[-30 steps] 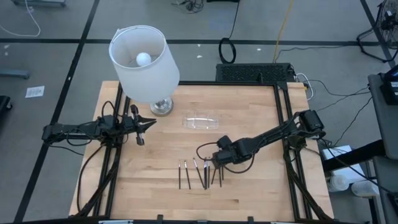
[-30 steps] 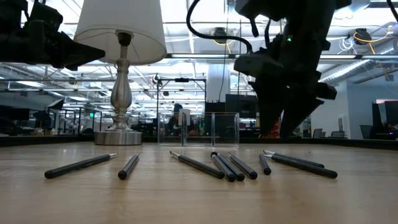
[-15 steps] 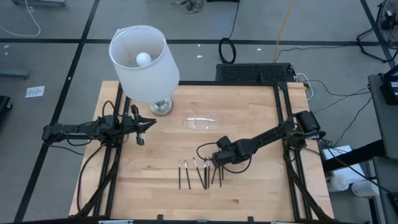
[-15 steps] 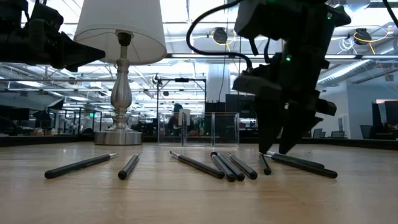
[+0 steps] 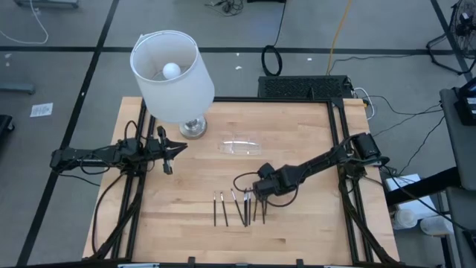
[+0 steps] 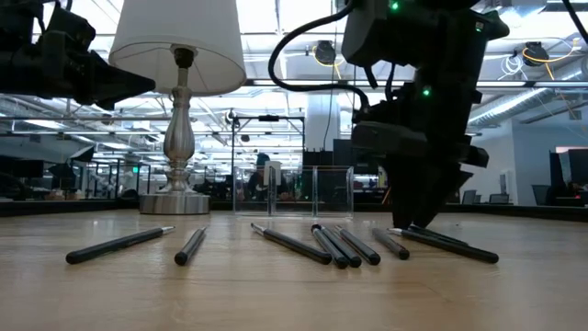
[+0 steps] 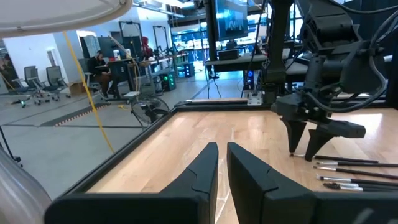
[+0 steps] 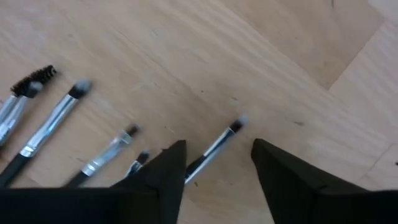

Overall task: Put items in baskets/containers
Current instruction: Put the black eyeshadow brush into the transparent organizer

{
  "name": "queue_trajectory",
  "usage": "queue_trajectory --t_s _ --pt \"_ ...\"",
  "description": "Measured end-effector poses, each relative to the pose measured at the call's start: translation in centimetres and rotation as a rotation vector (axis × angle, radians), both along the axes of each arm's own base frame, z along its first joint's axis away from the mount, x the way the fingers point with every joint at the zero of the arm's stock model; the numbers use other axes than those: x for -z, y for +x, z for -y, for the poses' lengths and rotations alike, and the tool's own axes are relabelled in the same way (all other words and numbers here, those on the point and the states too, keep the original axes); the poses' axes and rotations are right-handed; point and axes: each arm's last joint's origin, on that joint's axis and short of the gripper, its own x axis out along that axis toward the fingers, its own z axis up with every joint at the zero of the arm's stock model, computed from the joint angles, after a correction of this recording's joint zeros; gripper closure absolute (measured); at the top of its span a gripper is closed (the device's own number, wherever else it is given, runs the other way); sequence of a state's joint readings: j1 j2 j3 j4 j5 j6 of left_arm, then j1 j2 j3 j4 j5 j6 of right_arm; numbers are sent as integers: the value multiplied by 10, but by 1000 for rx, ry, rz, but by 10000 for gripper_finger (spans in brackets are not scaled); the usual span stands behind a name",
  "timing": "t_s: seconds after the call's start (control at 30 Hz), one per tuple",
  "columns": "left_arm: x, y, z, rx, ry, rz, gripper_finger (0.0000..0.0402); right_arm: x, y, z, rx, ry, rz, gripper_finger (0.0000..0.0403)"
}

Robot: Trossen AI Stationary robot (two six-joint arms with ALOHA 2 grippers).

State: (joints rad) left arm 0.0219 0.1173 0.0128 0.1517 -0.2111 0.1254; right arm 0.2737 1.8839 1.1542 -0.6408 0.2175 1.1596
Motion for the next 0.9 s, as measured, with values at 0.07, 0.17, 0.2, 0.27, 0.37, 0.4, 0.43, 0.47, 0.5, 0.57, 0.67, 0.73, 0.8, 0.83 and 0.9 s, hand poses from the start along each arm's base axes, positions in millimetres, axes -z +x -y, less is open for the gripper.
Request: queue_trajectory --t_s 0.07,0.17,0.2,0.27,0.37,0.4,0.43,0.47,0.5,0.57,0.67,0.73,0.8,0.83,0.9 --pt "0 0 0 0 0 0 357 0 0 0 -14 0 -7 272" --pt "0 0 0 0 0 0 357 0 -1 0 -27 -6 -13 318" --pt "0 0 0 0 0 0 357 1 -1 0 -29 -8 -15 334" --pt "0 0 0 0 0 0 357 1 -1 1 -49 -14 -20 366" --pt "0 0 0 0 0 0 357 -1 -2 1 -80 -34 -22 396" --pt "0 0 0 0 0 0 357 -3 -2 1 -81 -46 -10 395" --pt "0 0 0 0 0 1 357 -5 -2 2 -81 -63 3 394" --pt "0 0 0 0 0 1 357 -7 -1 2 -88 -77 16 394" --pt "0 0 0 0 0 1 357 -10 -1 2 -95 -86 36 396" --pt "0 0 0 0 0 1 357 -21 1 3 -114 -128 108 400" --pt "0 0 0 -1 5 1 357 -47 6 5 -154 -191 254 400" --pt "-1 0 0 -1 8 5 357 -67 7 6 -217 -247 352 401" --pt "-1 0 0 -1 10 5 357 -93 8 9 -240 -345 486 401" --pt "-1 0 0 -1 10 7 357 -108 7 10 -247 -411 546 401" --pt "-1 0 0 -1 11 8 357 -138 4 14 -272 -563 653 402"
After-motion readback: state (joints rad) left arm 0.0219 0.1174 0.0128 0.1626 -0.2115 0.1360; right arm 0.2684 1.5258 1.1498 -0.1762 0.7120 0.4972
